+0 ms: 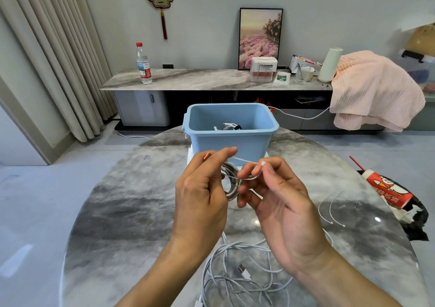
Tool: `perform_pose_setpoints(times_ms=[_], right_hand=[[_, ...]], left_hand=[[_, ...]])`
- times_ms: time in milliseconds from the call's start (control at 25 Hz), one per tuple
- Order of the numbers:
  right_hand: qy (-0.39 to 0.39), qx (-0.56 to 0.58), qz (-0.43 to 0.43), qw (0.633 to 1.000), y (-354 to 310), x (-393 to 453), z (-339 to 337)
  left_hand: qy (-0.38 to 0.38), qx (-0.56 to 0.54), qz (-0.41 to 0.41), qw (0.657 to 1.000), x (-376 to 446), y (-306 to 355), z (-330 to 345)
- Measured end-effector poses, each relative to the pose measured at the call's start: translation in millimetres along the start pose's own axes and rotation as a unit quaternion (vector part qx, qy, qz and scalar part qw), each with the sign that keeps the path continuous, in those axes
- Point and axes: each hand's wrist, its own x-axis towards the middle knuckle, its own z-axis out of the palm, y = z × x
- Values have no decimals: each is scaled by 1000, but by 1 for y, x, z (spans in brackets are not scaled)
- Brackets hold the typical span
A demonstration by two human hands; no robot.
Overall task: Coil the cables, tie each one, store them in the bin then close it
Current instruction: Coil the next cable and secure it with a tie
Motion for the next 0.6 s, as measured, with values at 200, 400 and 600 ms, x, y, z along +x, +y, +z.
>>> perform_pose_setpoints(times_ms=[200,400,600], right_hand=[[-4,-12,-4,1000,0,0,2],[15,-38,2,999,1,0,3],[18,-37,2,999,-1,0,3]], left_hand=[[5,8,-5,1000,1,0,0],[4,13,-4,1000,0,0,-1],[4,12,-4,1000,1,0,0]])
